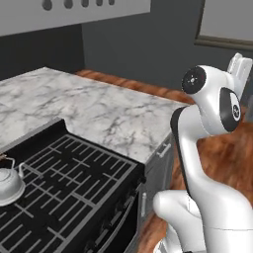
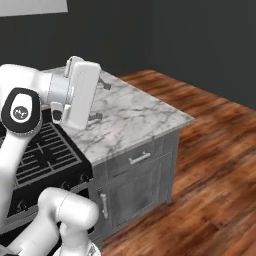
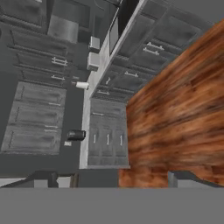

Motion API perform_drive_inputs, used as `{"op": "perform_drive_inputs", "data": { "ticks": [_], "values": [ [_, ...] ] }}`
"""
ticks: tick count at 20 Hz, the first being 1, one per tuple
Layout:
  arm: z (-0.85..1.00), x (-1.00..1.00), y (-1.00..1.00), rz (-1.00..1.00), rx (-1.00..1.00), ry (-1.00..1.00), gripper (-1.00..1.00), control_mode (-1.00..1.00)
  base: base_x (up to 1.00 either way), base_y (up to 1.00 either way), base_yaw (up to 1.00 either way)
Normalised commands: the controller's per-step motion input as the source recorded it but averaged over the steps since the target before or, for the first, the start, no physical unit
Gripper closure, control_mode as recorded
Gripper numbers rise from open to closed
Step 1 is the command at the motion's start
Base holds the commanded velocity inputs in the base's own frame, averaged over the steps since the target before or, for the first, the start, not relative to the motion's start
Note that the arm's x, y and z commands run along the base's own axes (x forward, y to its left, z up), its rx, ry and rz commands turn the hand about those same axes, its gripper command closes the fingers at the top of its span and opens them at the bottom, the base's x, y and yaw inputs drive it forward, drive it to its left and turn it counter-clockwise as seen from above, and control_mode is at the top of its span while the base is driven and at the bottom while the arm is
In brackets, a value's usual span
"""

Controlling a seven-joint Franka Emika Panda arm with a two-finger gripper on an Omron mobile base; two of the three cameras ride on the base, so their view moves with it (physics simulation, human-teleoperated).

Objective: Pick the kettle from the cabinet and place it on a stove burner. Then pick the pot from the counter and place it on another stove burner. Finally, turn both burners on.

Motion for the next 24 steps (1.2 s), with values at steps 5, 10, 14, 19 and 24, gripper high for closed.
{"op": "perform_drive_inputs", "data": {
  "ticks": [5, 10, 14, 19, 24],
  "values": [
    [0.00, 0.00, 0.00, 0.00, 0.00, 0.00, -1.00, 1.00, 0.00, -0.23, -0.32],
    [0.00, 0.00, 0.00, 0.00, 0.00, 0.00, -1.00, 1.00, 0.00, -0.26, -0.30],
    [0.00, 0.00, 0.00, 0.00, 0.00, 0.00, -1.00, 1.00, 0.00, -0.25, -0.31],
    [0.00, 0.00, 0.00, 0.00, 0.00, 0.00, -1.00, 1.00, 0.00, -0.25, -0.30],
    [0.00, 0.00, 0.00, 0.00, 0.00, 0.00, -1.00, 1.00, 0.00, -0.25, -0.30]
  ]
}}
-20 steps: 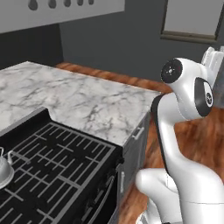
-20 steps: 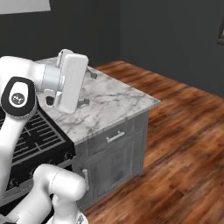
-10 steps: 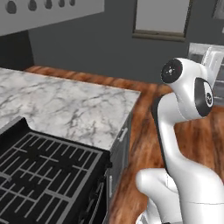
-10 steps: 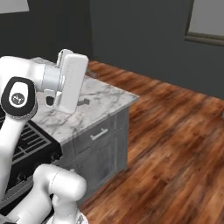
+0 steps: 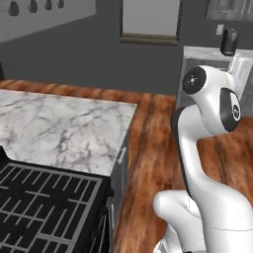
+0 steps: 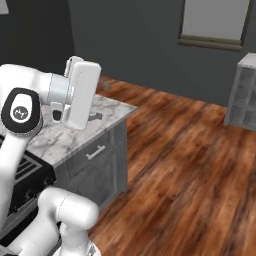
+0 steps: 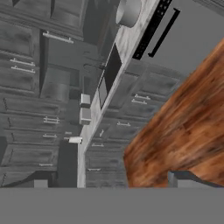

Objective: Pick the kettle from the cabinet and place it on a stove burner. Then pick the pot from the counter and place it on another stove burner. Finally, turn both burners on.

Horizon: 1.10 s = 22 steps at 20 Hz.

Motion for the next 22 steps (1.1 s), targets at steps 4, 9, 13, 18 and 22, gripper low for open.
{"op": "perform_drive_inputs", "data": {
  "ticks": [4, 9, 13, 18, 22],
  "values": [
    [0.00, 0.00, 0.00, 0.00, 0.00, 0.00, -1.00, 1.00, 0.00, -0.22, -0.30],
    [0.00, 0.00, 0.00, 0.00, 0.00, 0.00, -1.00, 1.00, 0.02, -0.21, -0.27],
    [0.00, 0.00, 0.00, 0.00, 0.00, 0.00, -1.00, 1.00, 0.10, -0.40, -0.21],
    [0.00, 0.00, 0.00, 0.00, 0.00, 0.00, -1.00, 1.00, 0.05, -0.51, -0.19],
    [0.00, 0.00, 0.00, 0.00, 0.00, 0.00, -1.00, 1.00, 0.04, -0.52, -0.17]
  ]
}}
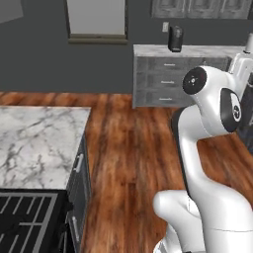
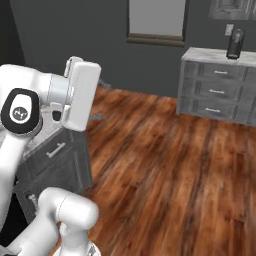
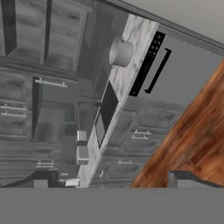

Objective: Pick the kettle from the cabinet and place it on a stove burner. Then pick the pot from the counter and place it on another stove burner. Finally, turn both burners on.

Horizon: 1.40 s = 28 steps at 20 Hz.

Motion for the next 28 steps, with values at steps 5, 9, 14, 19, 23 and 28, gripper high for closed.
{"op": "perform_drive_inputs", "data": {
  "ticks": [5, 9, 14, 19, 23, 28],
  "values": [
    [0.00, 0.00, 0.00, 0.00, 0.00, 0.00, -1.00, 1.00, 0.04, -0.48, -0.16],
    [0.00, 0.00, 0.00, 0.00, 0.00, 0.00, -1.00, 1.00, 0.11, -0.30, -0.21],
    [0.00, 0.00, 0.00, 0.00, 0.00, 0.00, -1.00, 1.00, 0.09, -0.22, -0.27],
    [0.00, 0.00, 0.00, 0.00, 0.00, 0.00, -1.00, 1.00, 0.08, -0.15, -0.29],
    [0.00, 0.00, 0.00, 0.00, 0.00, 0.00, -1.00, 1.00, 0.08, -0.12, -0.30],
    [0.00, 0.00, 0.00, 0.00, 0.00, 0.00, -1.00, 1.00, 0.01, -0.09, -0.32]
  ]
}}
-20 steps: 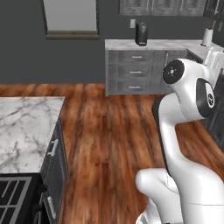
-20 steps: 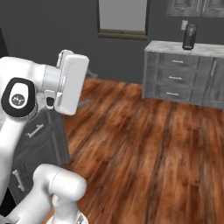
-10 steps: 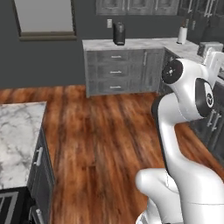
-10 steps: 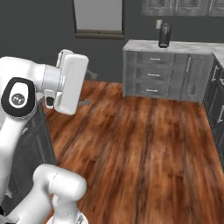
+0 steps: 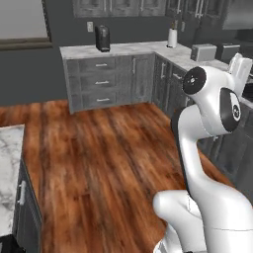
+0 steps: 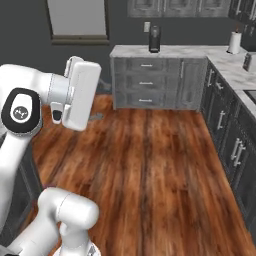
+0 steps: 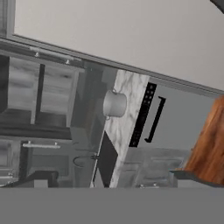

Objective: Pick the kettle from the cabinet and place it on a stove burner. Then pick the pot from the counter and place it on another stove burner. Finally, turn both burners on.

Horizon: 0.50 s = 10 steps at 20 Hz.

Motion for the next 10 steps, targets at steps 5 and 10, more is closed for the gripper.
{"op": "perform_drive_inputs", "data": {
  "ticks": [5, 10],
  "values": [
    [0.00, 0.00, 0.00, 0.00, 0.00, 0.00, -1.00, 1.00, 0.00, -0.04, -0.34],
    [0.00, 0.00, 0.00, 0.00, 0.00, 0.00, -1.00, 1.00, 0.00, -0.05, -0.33]
  ]
}}
